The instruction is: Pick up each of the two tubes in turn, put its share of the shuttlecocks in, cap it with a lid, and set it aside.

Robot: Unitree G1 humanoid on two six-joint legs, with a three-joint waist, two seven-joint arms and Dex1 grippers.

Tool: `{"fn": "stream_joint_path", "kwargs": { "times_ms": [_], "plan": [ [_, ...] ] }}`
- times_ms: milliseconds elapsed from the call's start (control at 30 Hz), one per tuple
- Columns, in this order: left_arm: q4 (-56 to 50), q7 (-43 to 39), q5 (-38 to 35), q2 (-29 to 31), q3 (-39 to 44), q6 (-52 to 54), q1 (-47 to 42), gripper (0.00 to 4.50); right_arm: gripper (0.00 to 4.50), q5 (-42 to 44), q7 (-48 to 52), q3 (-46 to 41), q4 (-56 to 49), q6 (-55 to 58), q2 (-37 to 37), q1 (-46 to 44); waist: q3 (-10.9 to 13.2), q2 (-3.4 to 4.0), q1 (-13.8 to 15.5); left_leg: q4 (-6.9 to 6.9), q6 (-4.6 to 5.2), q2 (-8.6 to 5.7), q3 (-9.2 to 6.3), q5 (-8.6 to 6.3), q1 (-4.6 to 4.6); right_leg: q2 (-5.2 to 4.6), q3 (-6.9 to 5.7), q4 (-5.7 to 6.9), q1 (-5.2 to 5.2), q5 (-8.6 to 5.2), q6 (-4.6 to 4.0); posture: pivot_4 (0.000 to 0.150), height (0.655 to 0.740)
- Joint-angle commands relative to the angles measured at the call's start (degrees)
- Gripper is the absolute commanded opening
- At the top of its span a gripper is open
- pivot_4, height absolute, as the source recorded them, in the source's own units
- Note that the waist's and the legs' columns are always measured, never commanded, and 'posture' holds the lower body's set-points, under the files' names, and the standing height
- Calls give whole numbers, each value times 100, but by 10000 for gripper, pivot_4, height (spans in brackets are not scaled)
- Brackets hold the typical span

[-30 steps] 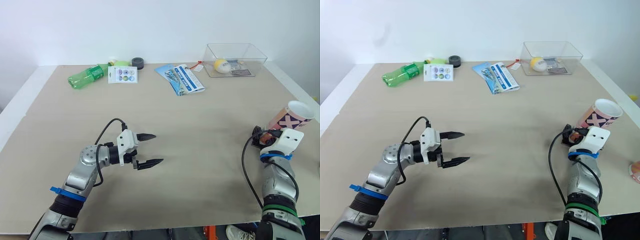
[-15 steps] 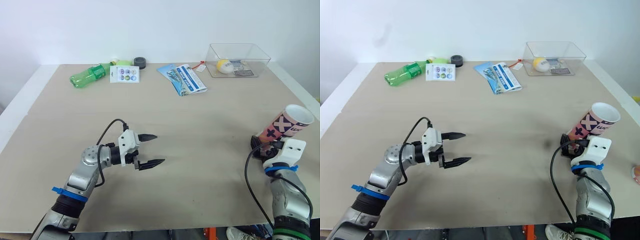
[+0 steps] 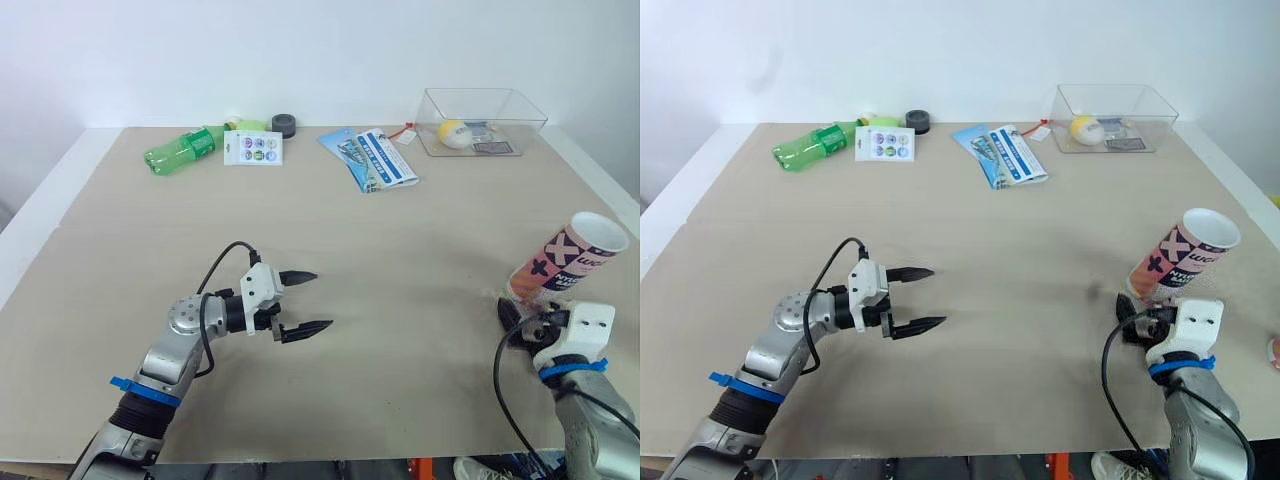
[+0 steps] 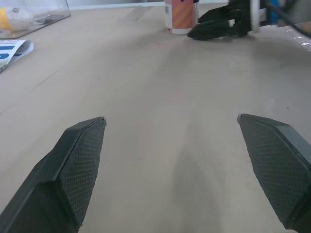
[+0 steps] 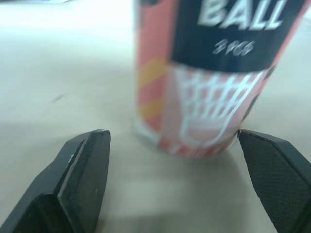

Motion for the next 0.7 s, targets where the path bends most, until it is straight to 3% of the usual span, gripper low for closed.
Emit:
{"fn": "stream_joint_path", "kwargs": {
  "times_ms": [33, 200, 333, 500, 700],
  "plan": [
    [-50, 31, 10, 3, 47, -123, -13, 45000, 44937, 50, 251, 179, -335, 77, 67, 368, 0, 0, 1, 0, 0, 1, 0, 0, 1, 0, 0, 0, 0, 1, -1, 1500, 7400],
    [21, 170, 39, -24, 115, -90, -46, 45000, 44937, -84, 1186, 817, -789, -682, -23, 869, 0, 0, 0, -1, -2, 3, 0, -1, 1, 0, -1, 0, -2, 0, -3, 1500, 7400],
    [67, 443, 81, -27, 215, -30, -17, 45000, 44937, 1, 2492, 1322, -532, -1820, -318, 577, 6, -8, -52, -1, -4, 13, 5, -5, 9, 6, -3, 0, -3, 0, -9, 1500, 7400],
    [61, 585, 161, 169, 312, -32, 234, 45000, 44937, 207, 3707, 1835, 306, -2024, -662, -640, 16, -12, -52, 10, -7, 7, 13, -2, 13, 0, 2, 0, 1, 16, -5, 1500, 7400],
    [124, 684, 296, 488, 501, -140, 381, 45000, 44937, 116, 4874, 2279, 2097, -2294, -816, -2378, 30, -20, -10, 8, -7, 3, 8, -1, 0, -1, -1, 0, -5, 16, -3, 1500, 7400]
  ]
}}
